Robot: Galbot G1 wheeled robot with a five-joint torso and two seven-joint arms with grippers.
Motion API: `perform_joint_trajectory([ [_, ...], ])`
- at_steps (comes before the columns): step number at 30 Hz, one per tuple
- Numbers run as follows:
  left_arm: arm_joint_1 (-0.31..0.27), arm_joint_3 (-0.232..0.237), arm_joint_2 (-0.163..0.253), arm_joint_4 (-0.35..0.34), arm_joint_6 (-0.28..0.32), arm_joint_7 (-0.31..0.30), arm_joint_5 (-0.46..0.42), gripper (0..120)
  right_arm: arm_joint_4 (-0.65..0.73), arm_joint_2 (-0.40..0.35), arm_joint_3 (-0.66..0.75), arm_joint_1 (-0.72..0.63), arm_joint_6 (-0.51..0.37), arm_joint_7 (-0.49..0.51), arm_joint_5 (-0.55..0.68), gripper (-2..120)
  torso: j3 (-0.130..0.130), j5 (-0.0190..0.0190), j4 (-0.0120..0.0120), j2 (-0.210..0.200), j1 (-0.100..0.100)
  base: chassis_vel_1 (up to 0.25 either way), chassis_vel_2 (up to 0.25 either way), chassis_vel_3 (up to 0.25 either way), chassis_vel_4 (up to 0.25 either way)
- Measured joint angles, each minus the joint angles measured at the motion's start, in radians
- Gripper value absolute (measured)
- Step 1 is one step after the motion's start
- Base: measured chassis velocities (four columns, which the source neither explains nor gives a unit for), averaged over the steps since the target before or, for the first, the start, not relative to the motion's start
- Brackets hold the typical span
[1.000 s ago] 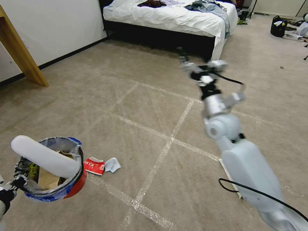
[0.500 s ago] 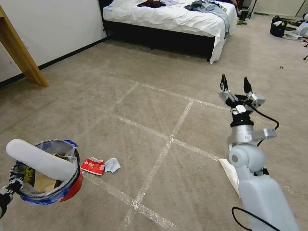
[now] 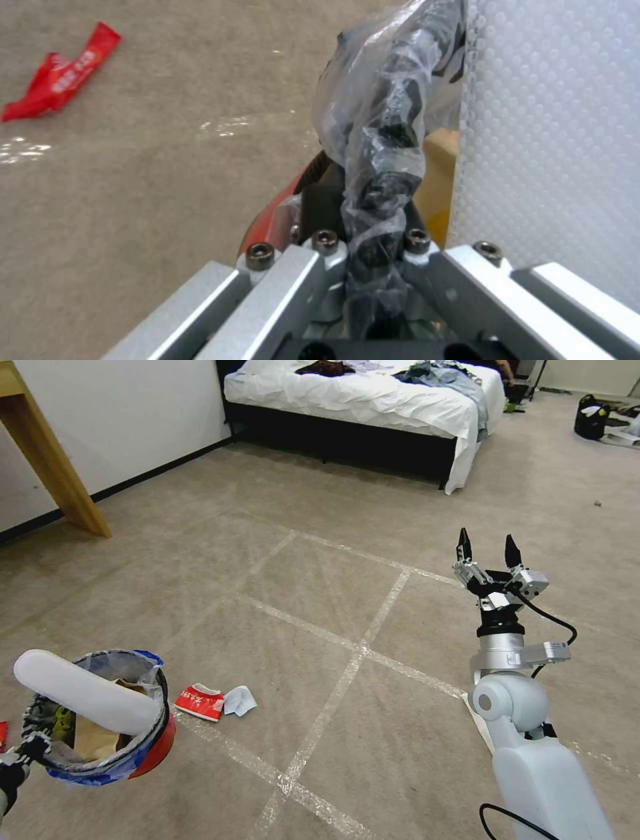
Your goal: Pick up the trash bin and place the garbage on the floor into it.
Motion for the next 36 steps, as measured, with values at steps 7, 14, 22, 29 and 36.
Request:
perform_joint_trajectory([
  [7,0.002,-0.002,-0.005,-0.006,0.000,-0.002,0.000,0,-0.007,0.001,-0.008,-0.004,0.007,0.000,-0.003,100,0.000,0.0001,0.0000,0.000,0.000,0.051,0.046,0.048,0.046],
  [14,0.004,-0.002,-0.010,-0.010,0.000,-0.002,0.000,0,-0.009,0.002,-0.020,-0.001,0.007,0.000,-0.006,100,0.000,0.0001,0.0000,0.000,0.000,0.050,0.055,0.060,0.057],
  [22,0.007,-0.006,-0.012,-0.011,0.000,-0.002,-0.002,0,-0.011,0.003,-0.034,-0.001,0.007,0.000,-0.017,100,0.000,0.0001,0.0000,0.000,0.000,0.053,0.061,0.056,0.061],
  [29,0.007,-0.007,-0.011,-0.011,0.000,-0.001,-0.003,0,-0.016,0.006,-0.039,0.002,0.007,0.000,-0.022,100,0.000,0.0000,0.0000,0.000,0.000,0.063,0.056,0.056,0.053],
  [36,0.006,-0.009,-0.007,-0.008,0.000,-0.001,-0.003,0,-0.020,0.012,-0.045,0.003,0.007,0.001,-0.027,100,0.000,0.0000,0.0000,0.000,0.000,0.063,0.052,0.057,0.064],
])
